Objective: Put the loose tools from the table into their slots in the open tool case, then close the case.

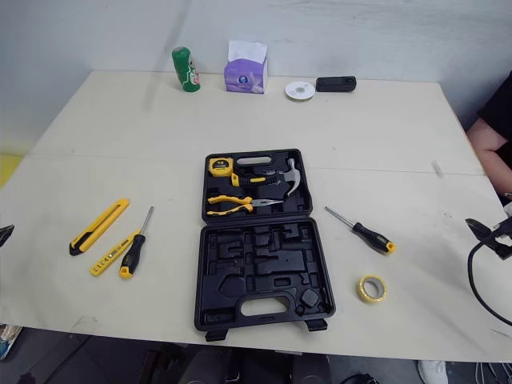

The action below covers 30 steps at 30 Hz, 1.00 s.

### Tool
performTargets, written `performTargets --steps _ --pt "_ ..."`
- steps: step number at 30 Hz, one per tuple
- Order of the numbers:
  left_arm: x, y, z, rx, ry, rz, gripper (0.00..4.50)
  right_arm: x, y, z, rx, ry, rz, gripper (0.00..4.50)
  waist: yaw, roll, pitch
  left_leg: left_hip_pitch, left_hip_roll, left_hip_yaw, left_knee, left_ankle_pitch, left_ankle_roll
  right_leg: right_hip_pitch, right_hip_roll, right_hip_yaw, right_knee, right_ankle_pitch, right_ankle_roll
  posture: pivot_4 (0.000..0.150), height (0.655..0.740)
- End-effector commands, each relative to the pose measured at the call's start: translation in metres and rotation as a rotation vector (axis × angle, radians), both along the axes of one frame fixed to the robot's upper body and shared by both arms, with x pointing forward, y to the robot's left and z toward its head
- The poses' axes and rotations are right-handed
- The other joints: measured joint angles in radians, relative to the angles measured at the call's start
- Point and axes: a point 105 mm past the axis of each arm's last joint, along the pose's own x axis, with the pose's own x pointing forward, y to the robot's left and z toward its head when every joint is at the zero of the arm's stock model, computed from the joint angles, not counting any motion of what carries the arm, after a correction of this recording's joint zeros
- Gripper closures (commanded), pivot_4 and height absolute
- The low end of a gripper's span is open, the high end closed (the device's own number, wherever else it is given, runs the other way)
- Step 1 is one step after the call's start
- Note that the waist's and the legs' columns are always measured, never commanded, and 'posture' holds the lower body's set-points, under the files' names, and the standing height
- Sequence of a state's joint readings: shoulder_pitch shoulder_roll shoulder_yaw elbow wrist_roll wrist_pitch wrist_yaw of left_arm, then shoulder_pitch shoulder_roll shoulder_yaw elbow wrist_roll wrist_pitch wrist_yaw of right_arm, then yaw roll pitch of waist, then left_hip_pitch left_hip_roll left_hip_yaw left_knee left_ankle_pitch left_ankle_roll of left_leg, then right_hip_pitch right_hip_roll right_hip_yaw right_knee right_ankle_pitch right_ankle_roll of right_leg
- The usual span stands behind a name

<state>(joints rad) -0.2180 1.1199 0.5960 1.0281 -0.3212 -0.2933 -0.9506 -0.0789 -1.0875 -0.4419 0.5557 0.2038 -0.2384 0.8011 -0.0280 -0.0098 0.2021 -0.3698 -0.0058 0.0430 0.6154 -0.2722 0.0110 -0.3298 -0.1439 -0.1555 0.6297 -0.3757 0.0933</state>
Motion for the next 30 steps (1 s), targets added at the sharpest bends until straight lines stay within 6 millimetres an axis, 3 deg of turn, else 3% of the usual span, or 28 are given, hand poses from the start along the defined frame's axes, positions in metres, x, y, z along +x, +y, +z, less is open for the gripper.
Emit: performTargets --steps 1,13,19,24,30 --pt "-0.001 0.003 0.017 0.049 -0.018 0.000 0.04 -0.003 -0.002 0.011 0.024 -0.063 -0.016 0.00 0.000 0.000 0.000 0.000 0.000 0.000 0.000 0.000 0.000 0.000 0.000 0.000 0.000 0.000 0.000 0.150 0.7400" --pt "0.004 -0.006 0.016 0.046 -0.006 -0.060 0.04 0.000 0.007 0.006 0.048 -0.042 0.029 0.00 0.000 0.000 0.000 0.000 0.000 0.000 0.000 0.000 0.000 0.000 0.000 0.000 0.000 0.000 0.000 0.150 0.7400" --pt "0.017 -0.024 0.022 0.062 -0.030 -0.153 0.04 0.014 0.028 0.018 0.054 -0.072 0.115 0.00 0.000 0.000 0.000 0.000 0.000 0.000 0.001 0.000 0.000 0.000 0.000 0.000 0.005 0.000 0.000 0.150 0.7400" --pt "0.031 -0.054 0.026 0.083 -0.019 -0.292 0.04 0.026 0.060 0.033 0.080 -0.089 0.240 0.00 0.000 0.000 0.000 0.000 0.000 0.000 0.003 0.000 0.000 0.000 0.000 0.001 0.006 0.000 0.000 0.150 0.7400" --pt "0.042 -0.125 0.018 0.143 0.054 -0.561 0.04 0.034 0.109 0.040 0.105 -0.059 0.418 0.00 0.001 0.000 0.000 -0.003 0.001 -0.001 0.007 0.000 0.001 0.000 0.001 0.006 0.006 0.000 0.000 0.150 0.7400"
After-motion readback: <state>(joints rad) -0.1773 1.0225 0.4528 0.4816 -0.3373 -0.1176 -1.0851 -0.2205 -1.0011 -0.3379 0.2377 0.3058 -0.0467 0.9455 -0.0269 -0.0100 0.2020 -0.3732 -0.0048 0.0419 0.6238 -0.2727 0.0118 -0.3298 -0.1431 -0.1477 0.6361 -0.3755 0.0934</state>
